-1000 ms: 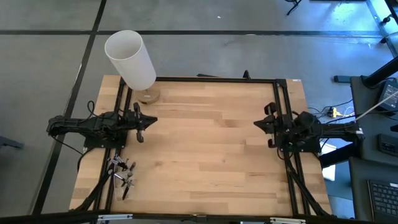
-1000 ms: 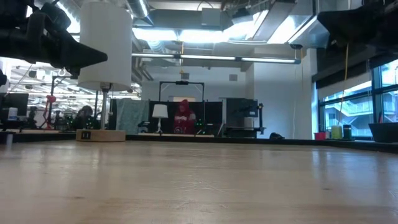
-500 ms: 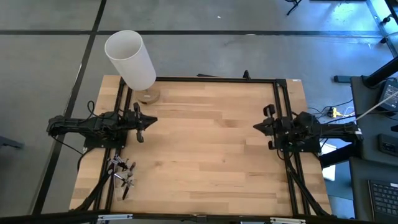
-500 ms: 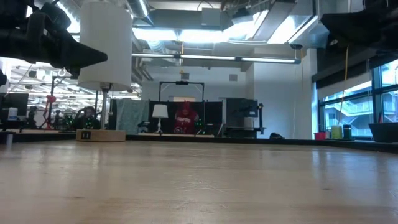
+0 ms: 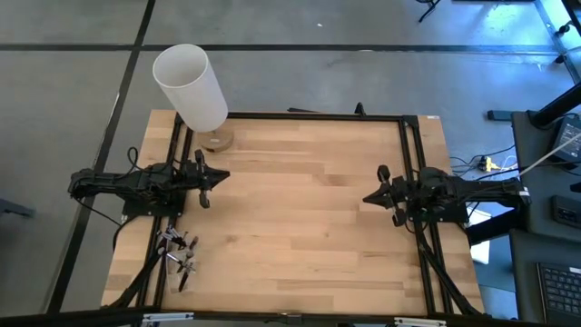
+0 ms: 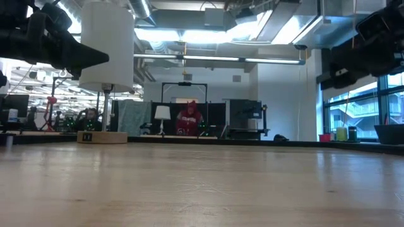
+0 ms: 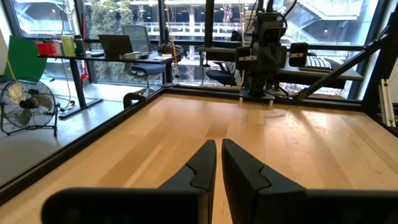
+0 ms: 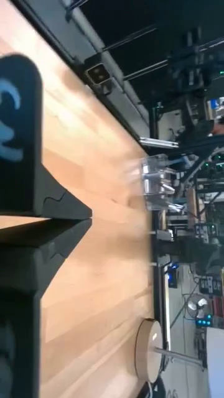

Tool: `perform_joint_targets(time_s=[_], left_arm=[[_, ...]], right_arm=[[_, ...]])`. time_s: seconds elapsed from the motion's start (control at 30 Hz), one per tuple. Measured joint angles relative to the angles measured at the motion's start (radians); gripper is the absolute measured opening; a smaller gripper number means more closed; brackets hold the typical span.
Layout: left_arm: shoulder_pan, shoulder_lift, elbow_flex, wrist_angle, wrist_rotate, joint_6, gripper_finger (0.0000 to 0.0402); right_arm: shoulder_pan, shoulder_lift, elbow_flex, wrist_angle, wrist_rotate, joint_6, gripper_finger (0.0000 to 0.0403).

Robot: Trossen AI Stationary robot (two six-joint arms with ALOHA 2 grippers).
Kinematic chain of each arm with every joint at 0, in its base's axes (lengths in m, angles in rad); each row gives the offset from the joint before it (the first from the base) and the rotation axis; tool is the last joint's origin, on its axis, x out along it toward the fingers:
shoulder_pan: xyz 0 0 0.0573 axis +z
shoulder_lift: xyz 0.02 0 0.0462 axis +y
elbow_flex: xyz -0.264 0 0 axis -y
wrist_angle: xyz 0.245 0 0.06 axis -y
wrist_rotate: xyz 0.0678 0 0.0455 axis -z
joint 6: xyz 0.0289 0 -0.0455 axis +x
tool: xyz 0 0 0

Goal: Put items in baskets/containers
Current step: Return to Home Position

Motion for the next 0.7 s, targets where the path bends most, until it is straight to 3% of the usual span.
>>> perform_joint_targets(time_s=[0.7], left_arm=[[0.000, 0.000, 0.000, 0.000, 0.000, 0.000, 0.0022]], right_arm=[[0.000, 0.003, 0.000, -0.004, 0.000, 0.004, 0.0008]])
